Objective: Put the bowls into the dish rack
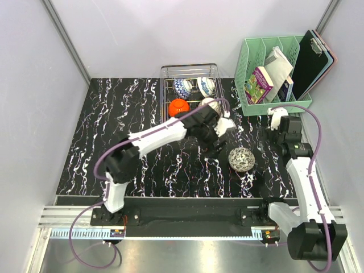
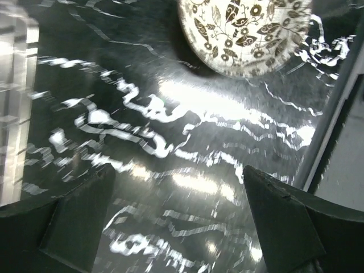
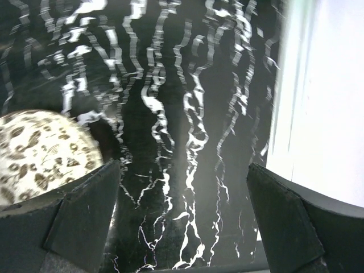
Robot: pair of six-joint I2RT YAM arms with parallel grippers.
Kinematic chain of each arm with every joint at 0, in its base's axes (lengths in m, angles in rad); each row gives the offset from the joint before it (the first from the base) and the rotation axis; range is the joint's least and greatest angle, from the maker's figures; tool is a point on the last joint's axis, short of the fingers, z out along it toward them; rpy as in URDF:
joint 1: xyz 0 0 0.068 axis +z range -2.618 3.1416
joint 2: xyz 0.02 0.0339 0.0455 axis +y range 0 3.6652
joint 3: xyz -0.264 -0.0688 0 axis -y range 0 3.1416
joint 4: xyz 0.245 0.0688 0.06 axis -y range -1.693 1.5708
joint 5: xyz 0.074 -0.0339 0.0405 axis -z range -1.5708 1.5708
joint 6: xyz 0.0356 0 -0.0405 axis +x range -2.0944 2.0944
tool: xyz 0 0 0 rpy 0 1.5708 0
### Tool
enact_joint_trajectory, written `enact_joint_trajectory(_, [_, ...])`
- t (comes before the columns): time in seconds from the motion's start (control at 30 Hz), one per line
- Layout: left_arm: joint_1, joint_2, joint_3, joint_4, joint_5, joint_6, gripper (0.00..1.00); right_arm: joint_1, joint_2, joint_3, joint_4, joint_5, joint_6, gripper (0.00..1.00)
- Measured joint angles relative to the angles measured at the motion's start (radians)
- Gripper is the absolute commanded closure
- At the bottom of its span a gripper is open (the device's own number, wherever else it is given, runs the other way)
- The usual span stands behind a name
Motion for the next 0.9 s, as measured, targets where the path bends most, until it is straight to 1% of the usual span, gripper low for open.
enact_joint_trajectory(0.13, [-0.05,0.104,0.063,-0.008,-0.031,-0.052,0.01,-0.048,-0.029,-0.016,0.023,0.019,0.026,0.0])
enact_joint_trajectory(0.23, [-0.073,0.169,0.141,-0.011,-0.043,-0.092,0.01,-0.066,-0.047,-0.018,0.035,0.022,0.038,0.0])
enact_joint_trajectory(0.47, [-0.079,0.275,0.292,-0.005,-0.065,-0.166,0.01,-0.09,-0.068,-0.018,0.045,0.021,0.063,0.0])
enact_joint_trajectory(0.7, [-0.081,0.357,0.359,-0.004,-0.1,-0.208,0.01,-0.103,-0.089,-0.018,0.045,0.009,0.082,0.0])
enact_joint_trajectory(0.73, [-0.083,0.37,0.367,-0.004,-0.103,-0.212,0.03,-0.105,-0.097,-0.018,0.045,0.005,0.084,0.0])
enact_joint_trajectory(0.77, [-0.085,0.383,0.376,-0.004,-0.108,-0.214,0.1,-0.108,-0.105,-0.018,0.045,0.002,0.086,0.0])
enact_joint_trajectory(0.83, [-0.088,0.405,0.391,-0.004,-0.114,-0.223,0.19,-0.111,-0.12,-0.018,0.044,-0.01,0.09,0.0])
enact_joint_trajectory(0.87, [-0.09,0.416,0.397,-0.005,-0.116,-0.225,0.29,-0.111,-0.127,-0.018,0.044,-0.013,0.093,0.0])
enact_joint_trajectory(0.9, [-0.093,0.424,0.402,-0.005,-0.118,-0.227,0.42,-0.112,-0.133,-0.018,0.044,-0.016,0.093,0.0])
